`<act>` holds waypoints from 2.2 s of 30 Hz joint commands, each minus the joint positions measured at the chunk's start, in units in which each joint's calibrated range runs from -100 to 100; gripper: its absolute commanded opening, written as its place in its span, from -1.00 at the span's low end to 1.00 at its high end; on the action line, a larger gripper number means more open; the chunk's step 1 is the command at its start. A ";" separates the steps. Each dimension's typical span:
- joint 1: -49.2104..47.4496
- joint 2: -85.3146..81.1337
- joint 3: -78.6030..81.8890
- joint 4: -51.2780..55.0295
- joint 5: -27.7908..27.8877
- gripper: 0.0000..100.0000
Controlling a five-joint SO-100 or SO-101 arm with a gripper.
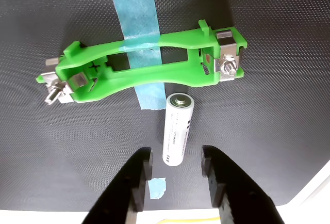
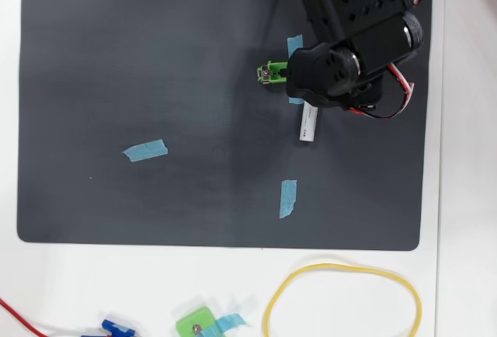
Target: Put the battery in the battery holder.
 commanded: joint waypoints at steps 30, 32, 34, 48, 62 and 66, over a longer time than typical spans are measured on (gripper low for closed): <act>3.34 5.17 -3.09 -6.44 0.30 -0.71; 3.34 5.43 -3.62 -6.36 0.30 -0.71; 3.34 5.69 -3.62 -6.44 0.30 -0.71; 3.44 8.16 -3.79 -6.44 0.25 -0.71; 3.44 9.87 -4.59 -6.44 0.20 -0.71; 3.44 9.95 -4.59 -6.44 0.20 -0.71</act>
